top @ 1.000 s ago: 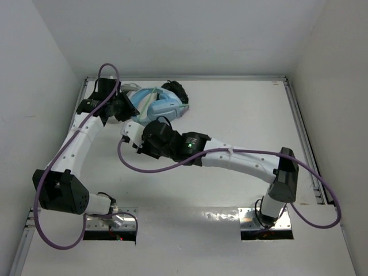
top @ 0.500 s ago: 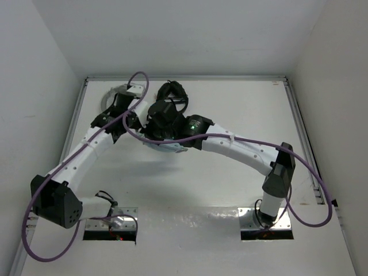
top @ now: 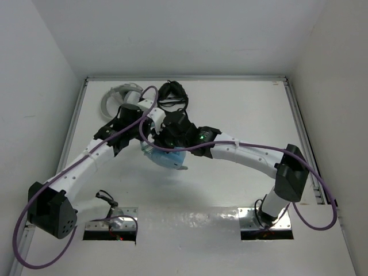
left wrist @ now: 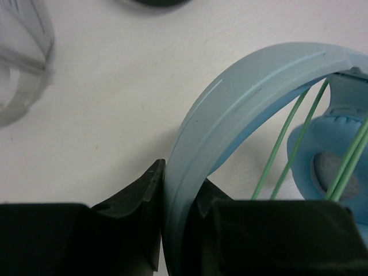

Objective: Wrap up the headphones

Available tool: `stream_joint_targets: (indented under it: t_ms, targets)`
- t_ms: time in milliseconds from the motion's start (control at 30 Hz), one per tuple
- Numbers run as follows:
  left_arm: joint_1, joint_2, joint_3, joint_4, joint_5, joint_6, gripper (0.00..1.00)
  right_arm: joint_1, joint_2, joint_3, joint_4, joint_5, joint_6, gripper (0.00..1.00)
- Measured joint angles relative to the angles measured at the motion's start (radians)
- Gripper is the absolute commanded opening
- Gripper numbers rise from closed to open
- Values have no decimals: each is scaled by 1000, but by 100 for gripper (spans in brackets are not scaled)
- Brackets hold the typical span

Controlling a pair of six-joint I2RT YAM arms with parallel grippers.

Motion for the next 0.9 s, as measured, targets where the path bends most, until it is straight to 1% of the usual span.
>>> stream_joint_targets:
  t_ms: [167,300,367,400,433,467,500,600,700,733,767,900]
  targets:
    - [-2,-81,-13,76,61,50,0,-45,-36,-79,71,-39,52,0]
    - [-2,-102,-20,74,92,64,0,-53,-78,-175,159,-56,86,1]
    - [-3,-102,-27,73,121,75,0,-53,-88,-201,183,-66,102,7]
    - [-4,-102,-31,72,135,82,0,-53,-88,-206,188,-72,108,13]
    - [-5,-102,-34,72,149,86,0,-54,-87,-208,188,-78,117,30]
    - [-5,-102,-34,71,157,89,0,-56,-85,-207,188,-75,124,35]
    - [-5,-102,-34,64,166,92,0,-61,-83,-206,185,-71,127,38]
    - [-5,-90,-27,42,167,88,0,-79,-62,-188,156,-79,132,41]
    - [-4,-45,18,-16,161,87,0,-83,-46,-175,136,-79,140,44]
    - [-4,-32,32,-39,161,87,0,-85,-46,-175,124,-74,141,46]
    - [-4,-23,43,-65,159,88,0,-89,-47,-175,114,-72,142,51]
    - [-5,1,61,-136,135,95,0,-95,-61,-174,60,-62,157,56]
